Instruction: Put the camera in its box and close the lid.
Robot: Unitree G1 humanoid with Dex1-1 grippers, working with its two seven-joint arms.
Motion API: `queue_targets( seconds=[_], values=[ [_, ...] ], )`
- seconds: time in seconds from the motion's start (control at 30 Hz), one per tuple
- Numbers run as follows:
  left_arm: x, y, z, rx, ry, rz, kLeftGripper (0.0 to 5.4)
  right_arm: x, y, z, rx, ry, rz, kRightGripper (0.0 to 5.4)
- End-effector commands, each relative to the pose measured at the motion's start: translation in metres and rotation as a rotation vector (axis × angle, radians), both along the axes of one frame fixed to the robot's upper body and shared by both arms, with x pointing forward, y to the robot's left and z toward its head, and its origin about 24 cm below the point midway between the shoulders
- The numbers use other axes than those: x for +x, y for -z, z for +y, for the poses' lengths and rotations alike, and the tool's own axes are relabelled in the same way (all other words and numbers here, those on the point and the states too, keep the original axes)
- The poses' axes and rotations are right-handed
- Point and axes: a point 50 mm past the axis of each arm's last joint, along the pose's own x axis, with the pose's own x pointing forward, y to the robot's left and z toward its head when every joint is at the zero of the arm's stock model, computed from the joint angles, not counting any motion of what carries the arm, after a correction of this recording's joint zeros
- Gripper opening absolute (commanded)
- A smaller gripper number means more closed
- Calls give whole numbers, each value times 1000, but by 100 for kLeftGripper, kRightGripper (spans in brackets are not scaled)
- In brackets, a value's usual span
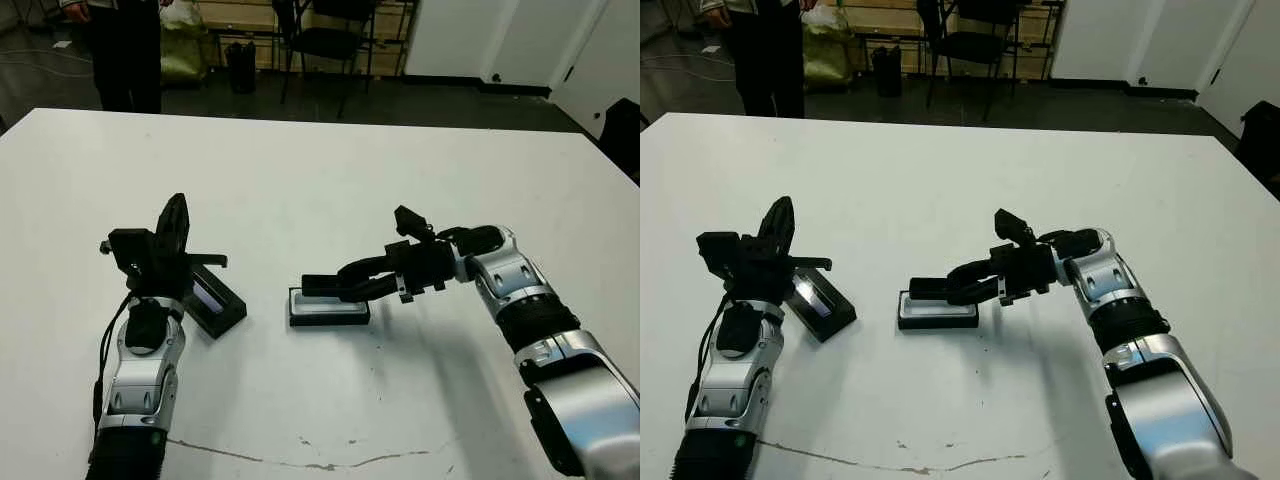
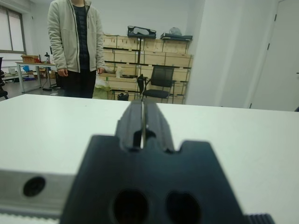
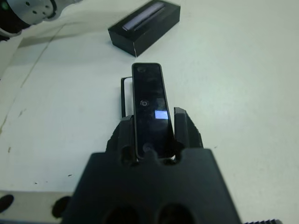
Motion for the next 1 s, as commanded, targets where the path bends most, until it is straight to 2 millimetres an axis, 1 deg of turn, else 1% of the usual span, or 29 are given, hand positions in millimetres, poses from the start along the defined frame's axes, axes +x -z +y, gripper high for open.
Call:
queue_targets(
  seconds=[0.03,0.23,0.3,0.43,0.5,0.57,0.7,0.9,0.97,1.0],
  values=[
    [-1,6,1,0,-8,33,0,4,-1,1,-36,5,7,67],
    [-1,6,1,8,-7,32,0,6,-4,7,-72,-25,-18,67],
    [-1,6,1,2,-3,31,0,5,0,8,-46,-28,35,67],
    [-1,6,1,-14,-1,32,0,2,4,9,-30,-43,-1,67],
    [-1,6,1,-11,-3,27,0,1,6,8,-29,-35,33,67],
    [-1,6,1,-11,-2,28,0,1,5,9,-59,-55,-30,67],
    [-2,6,0,-9,-8,37,0,-1,3,10,20,-93,7,67],
    [-2,6,1,-6,-9,28,0,-3,3,10,-7,-115,-29,67],
    [-3,6,1,0,-12,32,0,-2,6,9,-42,-98,-15,67],
    [-3,6,1,0,-12,31,0,-2,7,9,-31,-90,3,67]
  ],
)
